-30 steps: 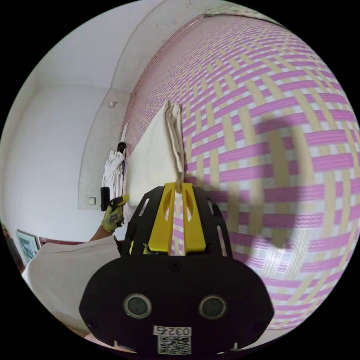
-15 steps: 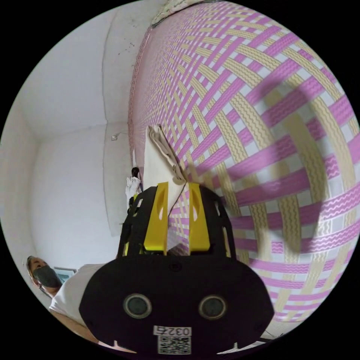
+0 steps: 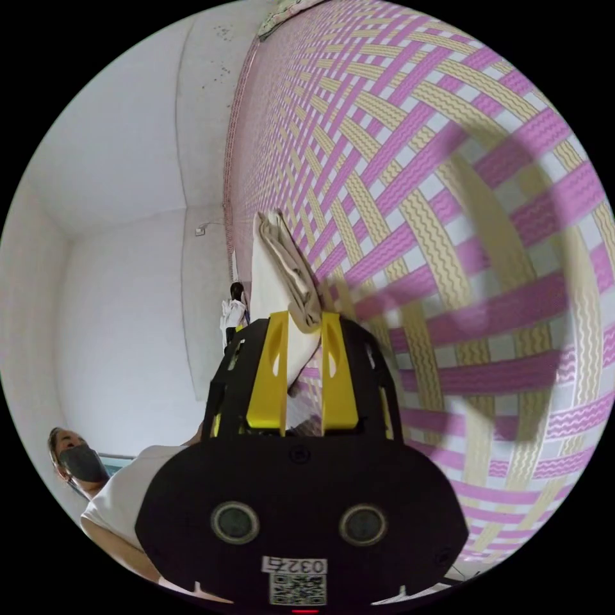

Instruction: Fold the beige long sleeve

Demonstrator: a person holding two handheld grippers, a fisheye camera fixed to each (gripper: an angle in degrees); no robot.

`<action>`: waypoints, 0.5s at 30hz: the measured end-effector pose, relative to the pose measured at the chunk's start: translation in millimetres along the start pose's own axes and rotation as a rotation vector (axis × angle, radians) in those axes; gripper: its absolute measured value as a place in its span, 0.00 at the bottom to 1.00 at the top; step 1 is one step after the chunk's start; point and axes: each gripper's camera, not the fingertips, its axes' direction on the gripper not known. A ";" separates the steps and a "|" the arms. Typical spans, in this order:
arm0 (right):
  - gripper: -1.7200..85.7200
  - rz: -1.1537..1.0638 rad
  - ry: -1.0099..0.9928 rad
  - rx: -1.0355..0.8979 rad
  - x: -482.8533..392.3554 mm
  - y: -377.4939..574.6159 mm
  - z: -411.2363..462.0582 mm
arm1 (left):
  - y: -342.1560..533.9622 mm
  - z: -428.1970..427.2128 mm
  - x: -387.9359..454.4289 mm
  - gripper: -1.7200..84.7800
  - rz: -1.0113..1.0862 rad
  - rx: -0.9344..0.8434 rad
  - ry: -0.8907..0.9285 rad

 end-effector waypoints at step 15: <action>0.08 -0.053 0.025 0.148 -28.3 19.3 -8.8 | 15.1 20.9 -5.0 0.05 0.053 0.155 0.066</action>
